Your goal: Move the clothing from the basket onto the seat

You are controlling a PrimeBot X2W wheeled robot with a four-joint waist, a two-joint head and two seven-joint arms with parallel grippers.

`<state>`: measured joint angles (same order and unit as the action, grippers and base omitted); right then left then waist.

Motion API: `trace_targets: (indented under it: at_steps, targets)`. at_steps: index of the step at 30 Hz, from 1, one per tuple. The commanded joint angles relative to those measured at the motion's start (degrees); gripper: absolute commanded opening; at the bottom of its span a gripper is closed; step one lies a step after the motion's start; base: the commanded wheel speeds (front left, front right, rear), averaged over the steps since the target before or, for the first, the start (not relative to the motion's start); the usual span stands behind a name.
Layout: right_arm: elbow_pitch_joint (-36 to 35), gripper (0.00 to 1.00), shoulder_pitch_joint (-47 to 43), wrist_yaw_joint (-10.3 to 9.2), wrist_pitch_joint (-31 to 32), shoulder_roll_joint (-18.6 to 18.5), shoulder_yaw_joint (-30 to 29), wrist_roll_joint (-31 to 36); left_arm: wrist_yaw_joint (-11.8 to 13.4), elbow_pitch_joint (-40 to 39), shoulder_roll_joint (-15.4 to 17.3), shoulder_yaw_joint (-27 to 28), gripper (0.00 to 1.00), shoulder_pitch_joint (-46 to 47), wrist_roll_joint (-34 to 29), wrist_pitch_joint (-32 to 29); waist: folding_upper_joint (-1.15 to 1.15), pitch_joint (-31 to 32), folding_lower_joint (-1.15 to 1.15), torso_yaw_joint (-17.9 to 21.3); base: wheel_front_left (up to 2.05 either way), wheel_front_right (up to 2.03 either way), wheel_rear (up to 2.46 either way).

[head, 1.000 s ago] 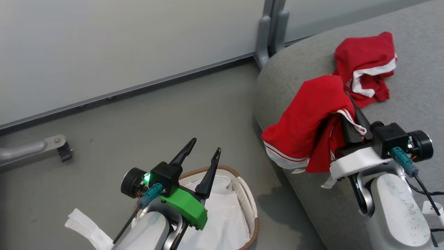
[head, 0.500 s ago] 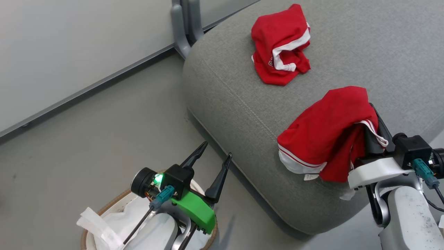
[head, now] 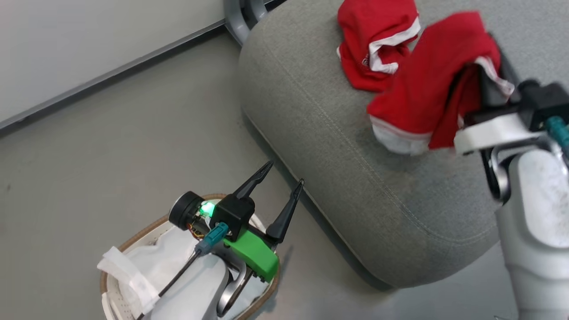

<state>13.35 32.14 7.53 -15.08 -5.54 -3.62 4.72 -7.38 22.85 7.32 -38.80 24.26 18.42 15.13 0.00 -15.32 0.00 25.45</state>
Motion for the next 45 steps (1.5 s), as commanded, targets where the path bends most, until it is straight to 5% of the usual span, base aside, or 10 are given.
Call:
trace_targets:
  at_steps: [1, 11, 18, 27, 35, 36, 37, 38, 39, 45]
  targets:
    - [0.9, 0.0, 3.7, -0.08, -0.1, -0.9, -0.1, -0.8, -0.1, -0.2, 0.7, 0.0, 1.0, 1.4, -0.3, 0.0, 0.0, -4.1, 0.0, -4.5, 0.0, 0.0, 0.0]
    - [13.1, 0.0, 29.1, -0.09, 0.0, -16.3, -3.0, -1.3, -0.2, -1.6, 0.8, -3.3, 1.0, 6.5, -1.2, 0.0, 0.0, -11.8, 0.0, -15.3, 0.0, 0.0, 0.0]
    - [24.3, 0.0, 35.7, -0.08, 0.8, -22.7, -8.5, -1.2, -0.2, -2.8, -0.2, -4.5, 1.0, 9.4, -1.7, 0.0, 0.0, -16.2, 0.0, -20.3, 0.0, 0.0, 0.0]
    - [34.7, 0.0, 27.7, -0.08, -0.1, -19.1, -11.8, 3.1, -0.2, -3.2, -0.4, -4.0, 1.0, 10.0, -2.1, 0.0, 0.0, -18.1, 0.0, -22.7, 0.0, 0.0, 0.0]
    - [33.1, 0.0, 22.6, -0.08, -0.2, -15.3, -10.9, 3.9, -0.2, -2.7, 0.6, -2.5, 1.0, 8.5, -2.2, 0.0, 0.0, -17.5, 0.0, -21.3, 0.0, 0.0, 0.0]
    - [32.7, 0.09, 22.2, -0.08, -0.2, -15.0, -10.6, 3.9, -0.2, -2.6, 0.7, -2.3, 1.0, 8.3, -2.2, 0.0, 0.0, -17.3, 0.0, -21.0, 0.0, 0.0, 0.0]
    - [32.3, 0.41, 21.7, -0.08, -0.2, -14.9, -10.4, 3.8, -0.2, -2.6, 0.6, -2.1, 1.0, 8.2, -2.2, 0.0, 0.0, -17.0, 0.0, -20.7, 0.0, 0.0, 0.0]
    - [31.7, 0.56, 21.3, -0.08, -0.2, -14.7, -10.0, 3.7, -0.2, -2.6, 0.6, -2.0, 1.0, 8.0, -2.1, 0.0, 0.0, -16.6, 0.0, -20.5, 0.0, 0.0, 0.0]
    - [30.9, 1.0, 20.8, -0.08, -0.2, -14.5, -9.6, 3.4, -0.2, -2.6, 0.5, -1.9, 1.0, 7.8, -2.0, 0.0, 0.0, -16.3, 0.0, -20.2, 0.0, 0.0, 0.0]
    - [27.2, 1.0, 16.2, -0.08, -0.2, -13.4, -5.9, 2.3, -0.2, -3.0, 0.3, -0.2, 1.0, 6.5, -1.6, 0.0, 0.0, -13.2, 0.0, -18.6, 0.0, 0.0, 0.0]
